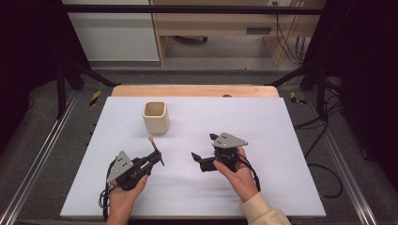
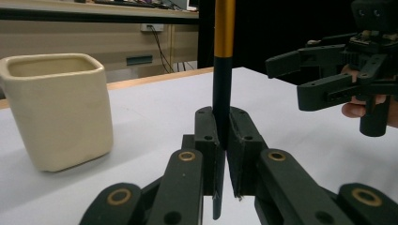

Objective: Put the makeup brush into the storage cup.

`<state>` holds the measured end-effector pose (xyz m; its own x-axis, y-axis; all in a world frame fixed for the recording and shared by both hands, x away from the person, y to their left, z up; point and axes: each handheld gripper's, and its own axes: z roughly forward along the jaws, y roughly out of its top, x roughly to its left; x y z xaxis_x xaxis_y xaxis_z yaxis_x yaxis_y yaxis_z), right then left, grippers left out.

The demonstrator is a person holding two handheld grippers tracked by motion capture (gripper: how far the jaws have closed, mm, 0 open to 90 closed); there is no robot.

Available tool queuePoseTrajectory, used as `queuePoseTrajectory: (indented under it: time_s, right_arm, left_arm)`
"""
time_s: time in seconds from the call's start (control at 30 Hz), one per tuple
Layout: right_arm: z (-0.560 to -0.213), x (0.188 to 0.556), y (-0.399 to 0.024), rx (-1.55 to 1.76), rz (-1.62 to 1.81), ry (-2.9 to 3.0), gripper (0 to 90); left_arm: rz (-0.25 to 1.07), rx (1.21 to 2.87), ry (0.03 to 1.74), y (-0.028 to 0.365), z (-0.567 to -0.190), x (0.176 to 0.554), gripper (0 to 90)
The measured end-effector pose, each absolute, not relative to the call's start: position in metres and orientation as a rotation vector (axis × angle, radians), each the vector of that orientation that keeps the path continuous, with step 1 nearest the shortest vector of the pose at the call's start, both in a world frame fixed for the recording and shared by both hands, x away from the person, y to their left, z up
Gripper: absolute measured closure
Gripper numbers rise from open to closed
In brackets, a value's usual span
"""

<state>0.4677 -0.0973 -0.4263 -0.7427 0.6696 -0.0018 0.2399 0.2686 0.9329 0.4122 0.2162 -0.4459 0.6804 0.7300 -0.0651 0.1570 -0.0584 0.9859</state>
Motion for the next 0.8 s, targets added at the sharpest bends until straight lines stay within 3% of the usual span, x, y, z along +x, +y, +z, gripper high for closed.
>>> queuePoseTrajectory:
  time_s: [0.8]
  right_arm:
    - [-0.423, 0.470, -0.167, 0.983, 1.478, 1.972, 5.5]
  left_arm:
    - [0.583, 1.556, 0.781, 0.233, -0.442, 0.414, 82.8]
